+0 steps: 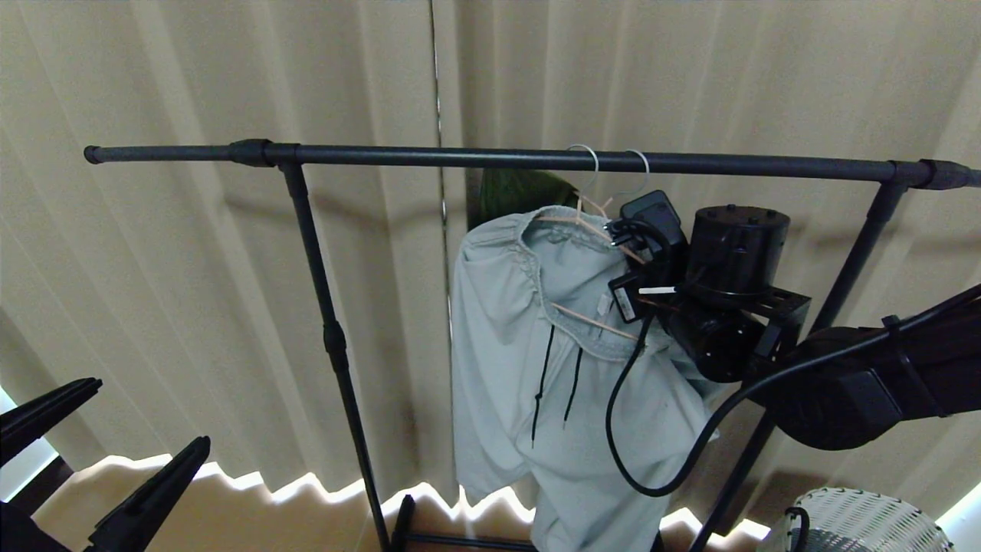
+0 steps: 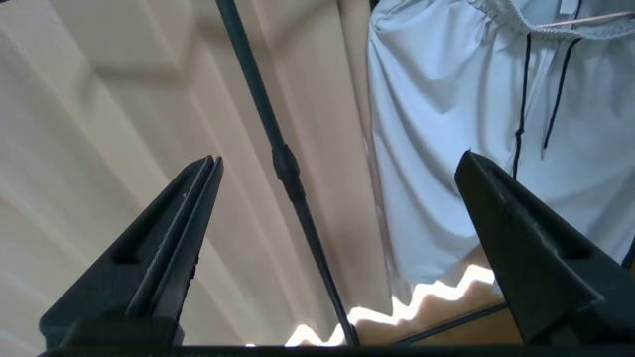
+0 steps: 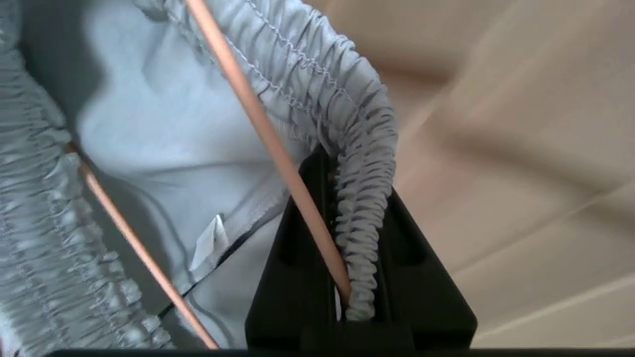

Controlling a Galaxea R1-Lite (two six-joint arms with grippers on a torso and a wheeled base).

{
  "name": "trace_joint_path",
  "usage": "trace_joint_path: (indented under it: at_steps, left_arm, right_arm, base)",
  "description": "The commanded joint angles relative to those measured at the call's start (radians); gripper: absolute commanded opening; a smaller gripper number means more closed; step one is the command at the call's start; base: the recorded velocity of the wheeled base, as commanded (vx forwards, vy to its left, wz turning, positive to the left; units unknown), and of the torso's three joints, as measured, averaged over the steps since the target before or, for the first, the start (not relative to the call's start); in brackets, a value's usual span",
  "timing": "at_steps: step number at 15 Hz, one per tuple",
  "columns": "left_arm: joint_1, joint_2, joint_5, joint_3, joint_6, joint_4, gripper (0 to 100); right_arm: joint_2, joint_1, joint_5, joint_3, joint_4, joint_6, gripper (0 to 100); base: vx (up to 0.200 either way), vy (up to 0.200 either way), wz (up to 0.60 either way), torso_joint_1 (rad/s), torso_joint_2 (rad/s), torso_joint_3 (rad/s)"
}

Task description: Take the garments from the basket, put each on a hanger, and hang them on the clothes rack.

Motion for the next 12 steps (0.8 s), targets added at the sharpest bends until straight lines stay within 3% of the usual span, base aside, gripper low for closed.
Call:
trace_joint_path:
  at_steps: [1,8,12]
  left_arm:
    - [0.000,0.002,0.000,0.000,0.000,0.000,100]
    - [0.001,0.002,0.000,-0.002,0.000,0.000,100]
    - [0.001,0.002,0.000,0.000,0.000,0.000,100]
  right_arm:
    - [-0.002,0.002,0.000,-0.001,0.000,0.000,100]
    - [-0.014,0.003,0.009,0.021,-0.065,0.037,100]
    - [-0.064,0.002,0.015,0.086,-0.140,0.041,100]
  base:
    - [0.000,0.000,0.00,0.000,0.00,0.000]
    - [0.000,0.000,0.00,0.000,0.00,0.000]
    - [0.000,0.000,0.00,0.000,0.00,0.000]
